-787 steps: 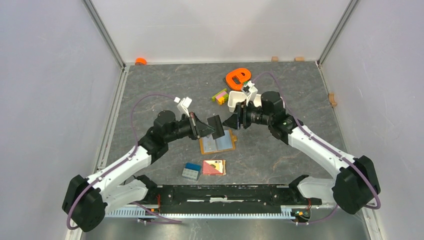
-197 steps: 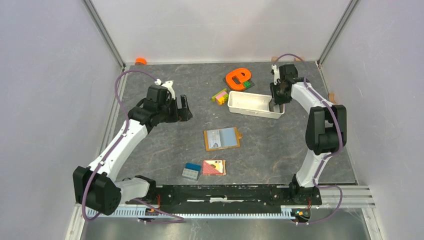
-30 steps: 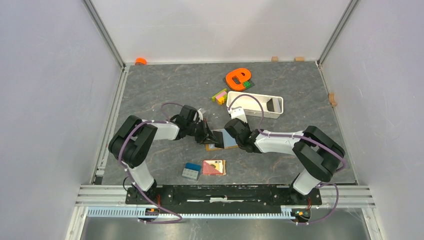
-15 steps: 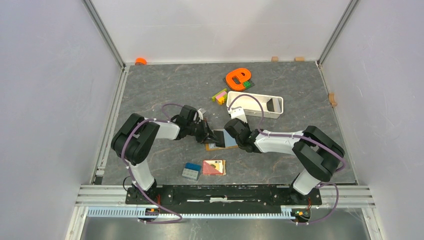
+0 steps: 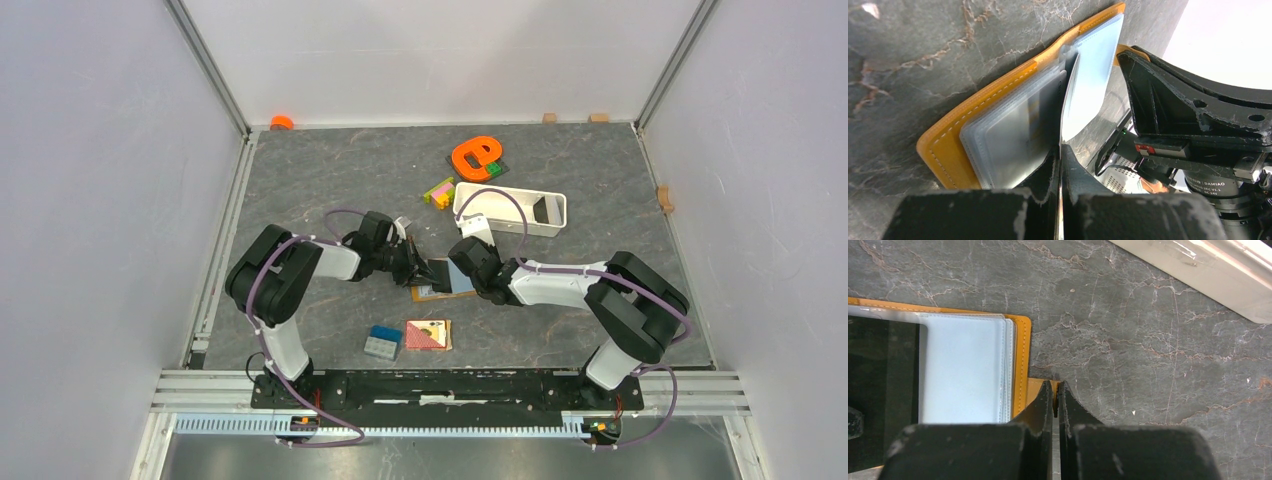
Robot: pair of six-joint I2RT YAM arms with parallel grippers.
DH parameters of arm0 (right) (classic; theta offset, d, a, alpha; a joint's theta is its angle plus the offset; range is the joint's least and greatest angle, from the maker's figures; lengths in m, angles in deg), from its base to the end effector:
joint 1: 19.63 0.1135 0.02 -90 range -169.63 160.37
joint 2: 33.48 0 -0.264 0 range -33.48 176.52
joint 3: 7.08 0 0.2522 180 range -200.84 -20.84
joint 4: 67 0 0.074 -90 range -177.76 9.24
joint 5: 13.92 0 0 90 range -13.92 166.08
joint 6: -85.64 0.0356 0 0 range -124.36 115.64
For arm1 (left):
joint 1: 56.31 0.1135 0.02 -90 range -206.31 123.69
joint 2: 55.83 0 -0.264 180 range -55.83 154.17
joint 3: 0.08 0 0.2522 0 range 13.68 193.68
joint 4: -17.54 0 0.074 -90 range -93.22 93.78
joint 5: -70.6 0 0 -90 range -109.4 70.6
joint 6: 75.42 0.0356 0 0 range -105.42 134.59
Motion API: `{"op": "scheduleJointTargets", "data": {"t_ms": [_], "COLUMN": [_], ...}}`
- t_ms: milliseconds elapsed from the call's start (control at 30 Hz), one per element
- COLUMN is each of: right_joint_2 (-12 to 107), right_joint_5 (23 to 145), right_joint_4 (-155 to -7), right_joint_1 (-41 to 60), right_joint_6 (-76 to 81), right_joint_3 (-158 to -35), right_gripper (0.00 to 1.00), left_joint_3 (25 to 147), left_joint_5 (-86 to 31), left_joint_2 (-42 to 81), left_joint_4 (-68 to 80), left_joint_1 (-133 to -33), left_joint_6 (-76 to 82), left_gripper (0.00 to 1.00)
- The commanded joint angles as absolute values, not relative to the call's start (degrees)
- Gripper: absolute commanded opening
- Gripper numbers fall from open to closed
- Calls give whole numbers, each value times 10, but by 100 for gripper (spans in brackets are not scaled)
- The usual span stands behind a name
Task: Put the credit cards into the card holder
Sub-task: Insert the credit card into the card holder.
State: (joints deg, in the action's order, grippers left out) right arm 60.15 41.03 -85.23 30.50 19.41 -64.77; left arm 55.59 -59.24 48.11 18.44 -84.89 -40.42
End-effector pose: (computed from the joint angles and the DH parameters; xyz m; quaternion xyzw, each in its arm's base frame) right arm 0.2088 0.2181 0.1453 -0.1167 0.9046 -0.0527 0.4066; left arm 0.2702 -0.1732 0.1070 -0.0796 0.8810 -0.4644 0.0433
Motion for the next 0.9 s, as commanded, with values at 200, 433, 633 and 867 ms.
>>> {"op": "scheduleJointTargets", "data": {"t_ms": [200,433,633,867], "right_joint_2": [605,607,605,601], "right_joint_5": [399,401,401,404], "right_joint_4": [-860,-860,-861,-861], "right_joint_1": [305,305,305,305], "right_joint_6": [202,201,201,201], "right_joint_3": [-667,-667,-667,-665], "right_gripper": [0,0,0,0], "left_joint_3": [540,546,578,596], "left_joint_5": [-588,-589,-572,-546], "left_joint_2": [503,503,493,483], "left_joint_4": [229,226,154,105], "left_joint_1": [-850,-850,-849,-847], "left_joint_6": [-435,-425,-369,-325], "left_gripper": [2,2,2,2]}}
